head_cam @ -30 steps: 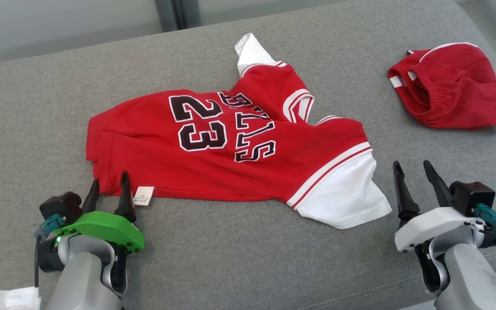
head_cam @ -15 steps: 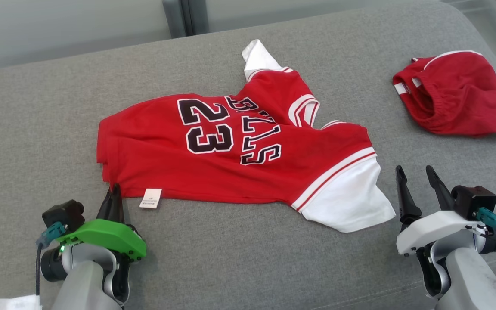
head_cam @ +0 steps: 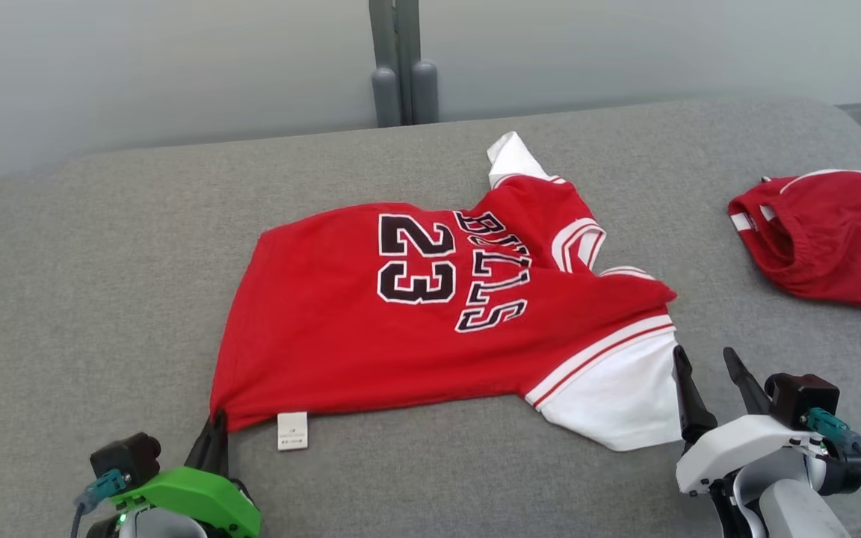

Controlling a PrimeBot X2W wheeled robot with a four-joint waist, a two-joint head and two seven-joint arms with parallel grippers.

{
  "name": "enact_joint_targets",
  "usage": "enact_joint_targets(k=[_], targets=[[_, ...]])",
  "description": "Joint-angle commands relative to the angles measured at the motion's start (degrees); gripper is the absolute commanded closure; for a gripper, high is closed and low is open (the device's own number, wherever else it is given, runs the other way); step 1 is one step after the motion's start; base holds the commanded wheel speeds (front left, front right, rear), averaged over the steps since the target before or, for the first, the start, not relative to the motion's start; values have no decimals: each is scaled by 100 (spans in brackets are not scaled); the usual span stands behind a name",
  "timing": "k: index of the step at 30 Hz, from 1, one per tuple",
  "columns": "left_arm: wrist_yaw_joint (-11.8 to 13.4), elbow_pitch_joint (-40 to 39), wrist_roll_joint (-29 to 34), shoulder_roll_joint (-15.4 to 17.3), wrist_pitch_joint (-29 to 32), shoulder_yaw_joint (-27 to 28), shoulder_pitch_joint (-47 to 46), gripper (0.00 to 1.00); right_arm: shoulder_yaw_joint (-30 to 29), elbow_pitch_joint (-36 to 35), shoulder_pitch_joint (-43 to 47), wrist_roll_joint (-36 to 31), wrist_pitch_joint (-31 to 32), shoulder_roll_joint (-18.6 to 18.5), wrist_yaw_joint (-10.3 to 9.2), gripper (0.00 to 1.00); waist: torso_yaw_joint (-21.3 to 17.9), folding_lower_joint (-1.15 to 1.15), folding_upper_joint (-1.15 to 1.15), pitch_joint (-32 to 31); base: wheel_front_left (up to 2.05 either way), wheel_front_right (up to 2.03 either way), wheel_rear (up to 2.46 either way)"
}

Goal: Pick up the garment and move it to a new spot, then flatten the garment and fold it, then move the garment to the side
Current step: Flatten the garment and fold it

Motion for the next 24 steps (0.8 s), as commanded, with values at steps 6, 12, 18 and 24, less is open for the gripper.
enact_joint_targets(k=[6, 12, 18, 24], targets=[[-15, 130, -269, 224, -1, -101, 244, 100, -15, 101, 136, -39, -14, 26, -5, 0, 196, 0, 0, -235, 0, 0, 0], [95, 133, 64, 270, -1, 276, 320, 0, -92, 94, 142, -75, -14, 2, -6, 0, 78, 0, 0, -247, 0, 0, 0], [333, -490, 816, 115, 0, 960, 645, 0, -256, -121, 206, -299, -14, -12, -5, 0, -33, 0, 0, -297, 0, 0, 0], [290, -1120, 1556, -119, -1, 1442, 954, 0, -301, -415, 329, -537, -13, 17, -5, 0, -70, 0, 0, -385, 0, 0, 0]])
